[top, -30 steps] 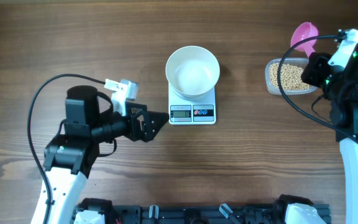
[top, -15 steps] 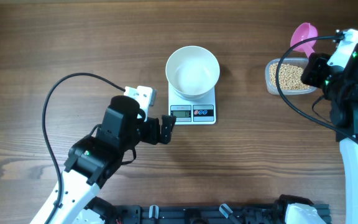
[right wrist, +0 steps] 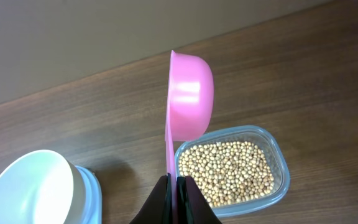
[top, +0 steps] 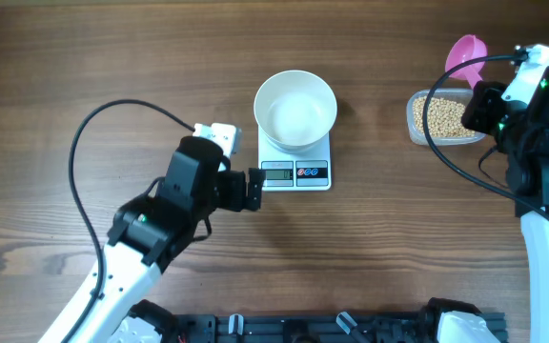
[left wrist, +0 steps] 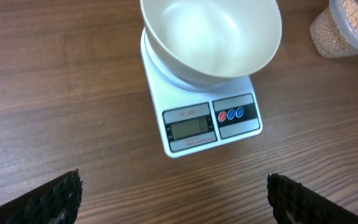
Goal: Scoop item into bowl and weigh 150g on scale
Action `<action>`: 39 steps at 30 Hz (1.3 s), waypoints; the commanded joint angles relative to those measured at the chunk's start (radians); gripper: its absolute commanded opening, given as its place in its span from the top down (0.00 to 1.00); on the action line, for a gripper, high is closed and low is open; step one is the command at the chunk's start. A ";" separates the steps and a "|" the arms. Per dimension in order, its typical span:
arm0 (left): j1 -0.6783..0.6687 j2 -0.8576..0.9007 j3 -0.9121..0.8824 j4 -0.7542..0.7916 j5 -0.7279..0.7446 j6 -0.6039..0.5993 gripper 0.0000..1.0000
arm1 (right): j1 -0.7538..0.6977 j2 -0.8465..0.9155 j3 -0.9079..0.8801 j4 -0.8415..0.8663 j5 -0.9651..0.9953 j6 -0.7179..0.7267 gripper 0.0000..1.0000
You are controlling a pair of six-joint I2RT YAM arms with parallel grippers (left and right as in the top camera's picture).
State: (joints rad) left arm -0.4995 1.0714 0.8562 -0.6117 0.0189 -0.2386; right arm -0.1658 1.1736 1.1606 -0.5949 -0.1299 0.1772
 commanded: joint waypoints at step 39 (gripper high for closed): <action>-0.002 0.074 0.080 0.055 0.052 0.096 0.00 | 0.000 0.001 0.016 0.011 -0.004 -0.021 0.96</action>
State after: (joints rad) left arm -0.4995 1.1393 0.9211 -0.5545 0.0540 -0.1539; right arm -0.1658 1.1736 1.1606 -0.5903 -0.1299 0.1768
